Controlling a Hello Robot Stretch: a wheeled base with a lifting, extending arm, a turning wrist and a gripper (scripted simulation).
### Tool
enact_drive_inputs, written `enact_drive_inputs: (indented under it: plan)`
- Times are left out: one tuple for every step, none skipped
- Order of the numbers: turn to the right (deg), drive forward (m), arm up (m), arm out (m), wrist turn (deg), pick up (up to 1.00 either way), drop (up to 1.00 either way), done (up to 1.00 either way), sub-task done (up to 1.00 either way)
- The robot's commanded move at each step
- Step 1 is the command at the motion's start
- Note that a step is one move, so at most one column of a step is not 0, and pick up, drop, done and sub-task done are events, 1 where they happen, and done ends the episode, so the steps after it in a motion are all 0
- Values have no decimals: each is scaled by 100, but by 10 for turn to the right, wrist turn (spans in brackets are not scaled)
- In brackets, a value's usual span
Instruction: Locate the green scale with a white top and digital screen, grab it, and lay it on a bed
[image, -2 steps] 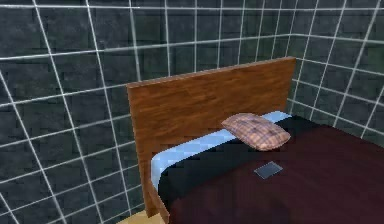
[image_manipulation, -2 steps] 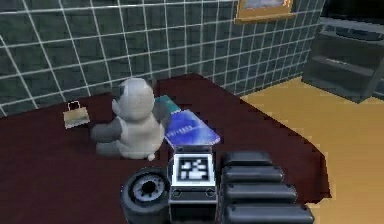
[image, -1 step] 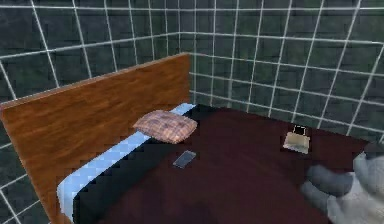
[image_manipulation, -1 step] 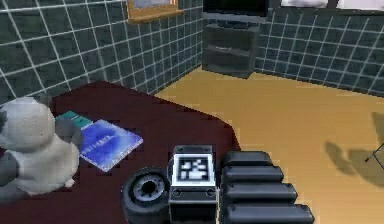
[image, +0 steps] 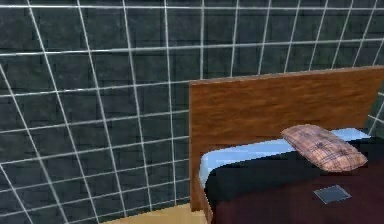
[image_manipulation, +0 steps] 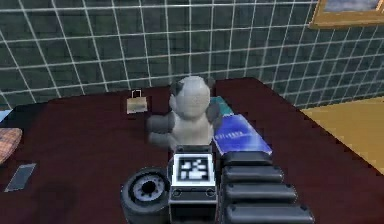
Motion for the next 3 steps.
enact_drive_inputs:
  plan:
    - [-450,0,0,0,0,0,0,0,0]
    - [-210,0,0,0,0,0,0,0,0]
    - [-30,0,0,0,0,0,0,0,0]
